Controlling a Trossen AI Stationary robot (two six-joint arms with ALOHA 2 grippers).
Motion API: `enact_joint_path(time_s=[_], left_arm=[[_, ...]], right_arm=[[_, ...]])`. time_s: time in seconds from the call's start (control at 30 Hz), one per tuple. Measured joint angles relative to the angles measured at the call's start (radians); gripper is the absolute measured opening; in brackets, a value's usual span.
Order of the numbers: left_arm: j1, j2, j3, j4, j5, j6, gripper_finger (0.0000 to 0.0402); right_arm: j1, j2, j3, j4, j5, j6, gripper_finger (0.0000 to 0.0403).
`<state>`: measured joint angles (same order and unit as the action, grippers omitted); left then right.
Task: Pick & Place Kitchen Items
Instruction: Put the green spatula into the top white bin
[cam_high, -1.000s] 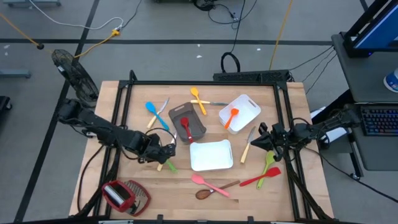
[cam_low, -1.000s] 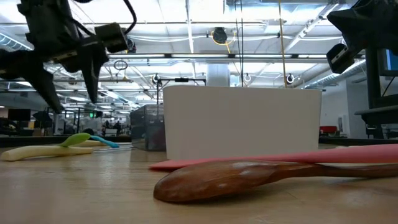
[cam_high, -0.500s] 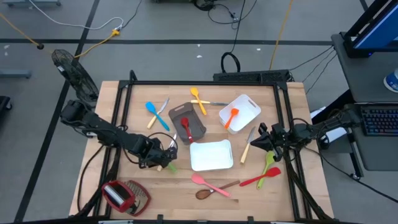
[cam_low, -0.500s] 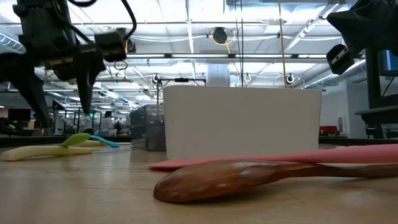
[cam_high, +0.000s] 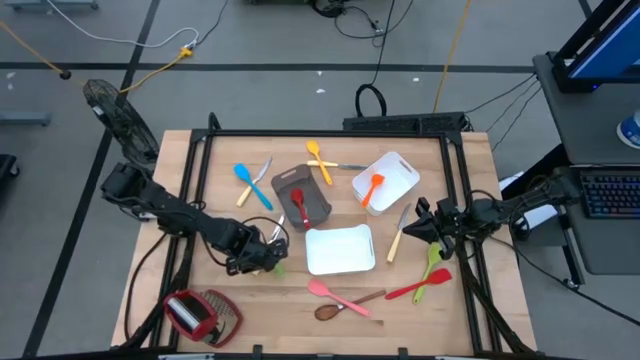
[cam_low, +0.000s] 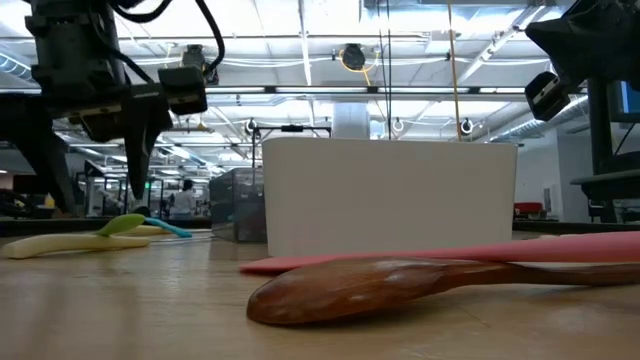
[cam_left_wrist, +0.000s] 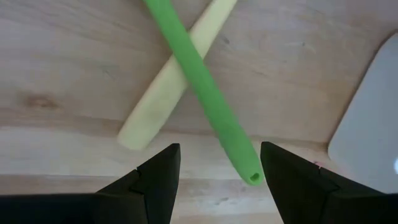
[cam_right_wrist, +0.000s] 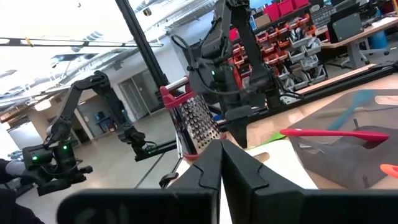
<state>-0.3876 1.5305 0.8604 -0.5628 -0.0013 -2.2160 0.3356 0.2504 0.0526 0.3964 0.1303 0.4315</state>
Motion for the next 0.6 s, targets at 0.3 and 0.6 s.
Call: enact_joint_path(time_s=[0.3, 0.6], left_arm=[[0.011, 0.049, -0.001, 0.054, 0.001, -0.014, 0.0228], [0.020, 0.084, -0.001, 0.099, 0.004, -0.015, 0.0228]], right_arm=[[0.000, 0.000, 0.000, -0.005, 0.000, 0.001, 0.0004], [0.000, 0.000, 0.000, -0.006, 0.000, 0.001, 0.0004]])
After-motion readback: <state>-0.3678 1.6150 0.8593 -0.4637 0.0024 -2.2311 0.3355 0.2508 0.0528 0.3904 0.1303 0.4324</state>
